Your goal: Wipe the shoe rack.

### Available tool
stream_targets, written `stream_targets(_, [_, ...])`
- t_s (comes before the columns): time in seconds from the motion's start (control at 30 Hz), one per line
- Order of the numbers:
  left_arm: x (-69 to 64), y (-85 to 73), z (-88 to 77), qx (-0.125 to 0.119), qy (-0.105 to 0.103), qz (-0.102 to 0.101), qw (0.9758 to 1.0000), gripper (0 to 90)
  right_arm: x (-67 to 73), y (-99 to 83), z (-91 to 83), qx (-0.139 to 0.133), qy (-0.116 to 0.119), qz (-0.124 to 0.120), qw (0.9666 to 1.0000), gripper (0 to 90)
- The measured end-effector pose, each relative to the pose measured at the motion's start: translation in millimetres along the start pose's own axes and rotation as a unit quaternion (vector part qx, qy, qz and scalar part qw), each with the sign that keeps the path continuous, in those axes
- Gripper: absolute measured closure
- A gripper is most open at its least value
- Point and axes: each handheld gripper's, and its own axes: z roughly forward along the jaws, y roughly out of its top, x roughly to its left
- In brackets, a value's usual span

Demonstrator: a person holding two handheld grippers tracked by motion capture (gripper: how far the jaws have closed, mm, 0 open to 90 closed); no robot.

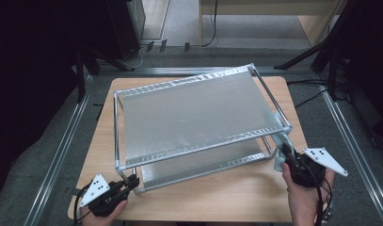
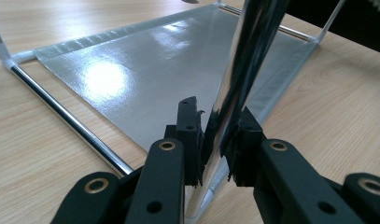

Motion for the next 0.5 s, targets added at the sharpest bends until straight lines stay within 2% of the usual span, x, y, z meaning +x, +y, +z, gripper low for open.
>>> stream_targets(0.07, [-0.2,0.0,-0.1,0.001,0.0,0.001,1.0,77.3,-5.6,-9.6,11.5,0.027,0.0,0.006,0.9996,83.7])
stream_targets(0.13, [-0.1,0.1,0.0,0.001,-0.001,0.001,1.0,77.3,-12.0,-23.0,26.6,0.066,0.0,0.008,0.9978,83.6])
stream_targets(0.23, [0.0,0.1,0.0,0.001,-0.001,0.001,1.0,77.3,-17.2,-42.9,47.5,0.128,0.001,0.01,0.9917,83.6])
stream_targets(0.3, [-0.1,0.1,-0.1,0.001,-0.001,0.002,1.0,77.3,-16.5,-50.4,55.1,0.149,0.0,-0.002,0.9888,83.6])
stream_targets(0.33, [-0.1,0.1,-0.1,0.001,0.0,0.002,1.0,77.3,-15.8,-52.6,57.8,0.156,0.001,-0.002,0.9878,83.6])
stream_targets(0.4, [-0.1,0.1,-0.1,0.001,-0.001,0.003,1.0,77.3,-14.8,-52.4,59.2,0.155,0.0,0.0,0.9879,83.6])
stream_targets(0.5, [-0.1,0.0,-0.1,0.001,-0.001,0.003,1.0,77.4,-13.9,-44.6,53.1,0.13,-0.001,0.007,0.9915,83.7])
